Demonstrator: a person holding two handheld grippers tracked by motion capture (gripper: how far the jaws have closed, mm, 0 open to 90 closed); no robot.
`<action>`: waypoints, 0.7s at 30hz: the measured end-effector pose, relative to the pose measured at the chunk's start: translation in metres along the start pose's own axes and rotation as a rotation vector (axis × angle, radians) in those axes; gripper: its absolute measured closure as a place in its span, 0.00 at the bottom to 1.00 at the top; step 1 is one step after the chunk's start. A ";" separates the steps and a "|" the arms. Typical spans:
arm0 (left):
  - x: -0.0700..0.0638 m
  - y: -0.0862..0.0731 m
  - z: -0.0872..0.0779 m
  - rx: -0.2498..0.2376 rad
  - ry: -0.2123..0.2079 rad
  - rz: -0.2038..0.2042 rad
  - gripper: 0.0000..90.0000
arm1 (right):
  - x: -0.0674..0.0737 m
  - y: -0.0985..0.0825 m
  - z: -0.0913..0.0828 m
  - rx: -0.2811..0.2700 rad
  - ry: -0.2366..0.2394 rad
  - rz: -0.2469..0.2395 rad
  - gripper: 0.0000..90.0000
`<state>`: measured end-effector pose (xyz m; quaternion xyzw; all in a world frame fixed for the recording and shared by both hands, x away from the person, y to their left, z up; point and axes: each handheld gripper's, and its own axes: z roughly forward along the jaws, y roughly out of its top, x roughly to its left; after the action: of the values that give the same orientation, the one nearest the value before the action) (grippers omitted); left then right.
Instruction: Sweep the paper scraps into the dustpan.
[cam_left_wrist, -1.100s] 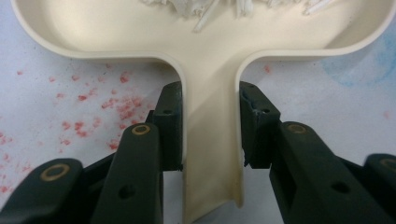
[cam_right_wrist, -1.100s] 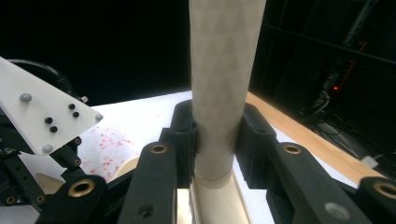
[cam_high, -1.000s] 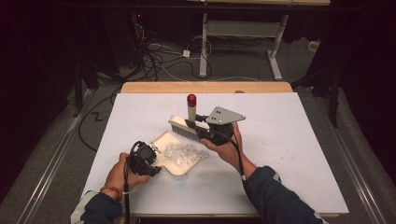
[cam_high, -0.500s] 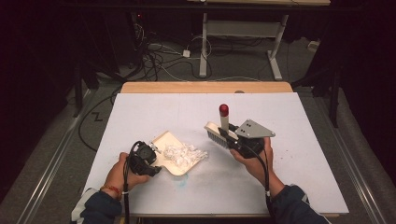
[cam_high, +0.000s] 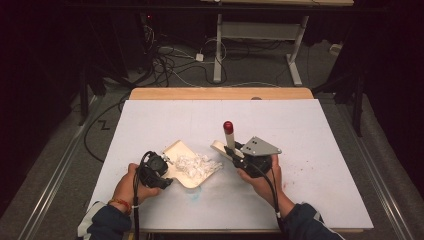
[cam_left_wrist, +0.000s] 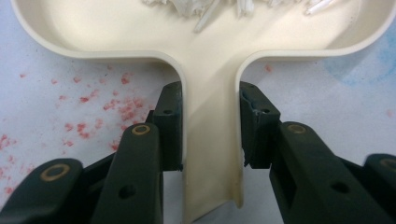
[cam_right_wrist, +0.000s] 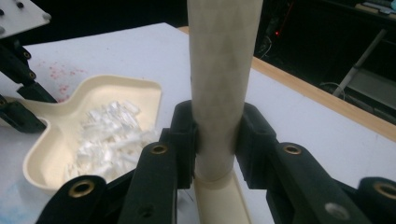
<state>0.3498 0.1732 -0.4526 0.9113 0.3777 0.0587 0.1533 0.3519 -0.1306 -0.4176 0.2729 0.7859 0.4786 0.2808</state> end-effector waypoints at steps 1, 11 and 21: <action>0.000 0.000 0.000 0.000 0.000 -0.001 0.70 | 0.003 0.001 0.002 -0.006 0.008 0.007 0.79; -0.001 0.000 0.000 -0.006 0.005 -0.004 0.70 | 0.039 0.016 0.028 -0.050 0.100 0.015 0.79; -0.003 0.000 0.000 -0.006 0.007 -0.004 0.70 | 0.037 0.028 0.037 -0.077 0.133 0.005 0.79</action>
<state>0.3477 0.1715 -0.4524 0.9098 0.3800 0.0629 0.1549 0.3569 -0.0720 -0.4126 0.2316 0.7832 0.5261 0.2371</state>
